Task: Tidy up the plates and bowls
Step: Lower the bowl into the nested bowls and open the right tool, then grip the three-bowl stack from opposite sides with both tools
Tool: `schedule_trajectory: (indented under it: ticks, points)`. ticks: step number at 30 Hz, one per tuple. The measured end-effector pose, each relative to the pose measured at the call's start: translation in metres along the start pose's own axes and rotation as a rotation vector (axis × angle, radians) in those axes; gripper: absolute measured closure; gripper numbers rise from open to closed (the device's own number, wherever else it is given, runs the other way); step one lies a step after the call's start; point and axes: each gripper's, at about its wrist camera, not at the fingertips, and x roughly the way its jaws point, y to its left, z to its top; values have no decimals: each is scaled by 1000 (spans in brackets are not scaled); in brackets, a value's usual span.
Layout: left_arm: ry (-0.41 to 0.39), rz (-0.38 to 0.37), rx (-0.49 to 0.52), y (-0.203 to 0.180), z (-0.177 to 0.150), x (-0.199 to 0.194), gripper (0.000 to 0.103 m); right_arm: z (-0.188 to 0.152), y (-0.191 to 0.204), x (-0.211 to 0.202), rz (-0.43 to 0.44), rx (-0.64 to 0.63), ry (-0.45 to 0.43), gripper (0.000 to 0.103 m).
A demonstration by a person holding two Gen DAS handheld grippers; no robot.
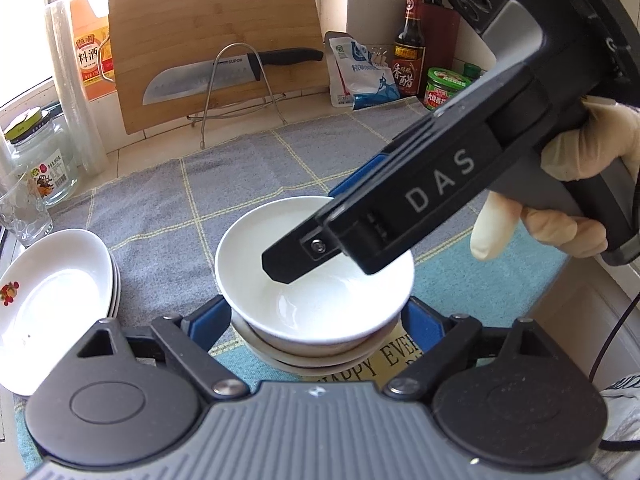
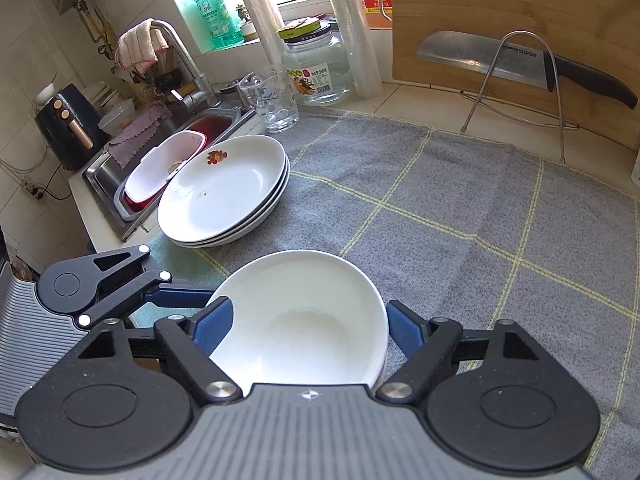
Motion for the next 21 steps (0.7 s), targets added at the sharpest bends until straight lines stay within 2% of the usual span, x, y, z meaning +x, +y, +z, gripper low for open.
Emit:
schedule_trajectory:
  ticks: [2,10,18,21]
  points:
    - [-1,5,3,1,-1,-1,9,0,0,-2,-21,-6,-20,3]
    - [-15,-42,20,6,-15,-12,9,-3,-5,-12,-49,-4,-71,0]
    - [-53,-88,95,17,-24,-19,8,-12,15,-25,-65,-109,-99,0]
    - [-62,-95,143,24,-27,-19,4,-21,24,-34,-78,-166,-115,0]
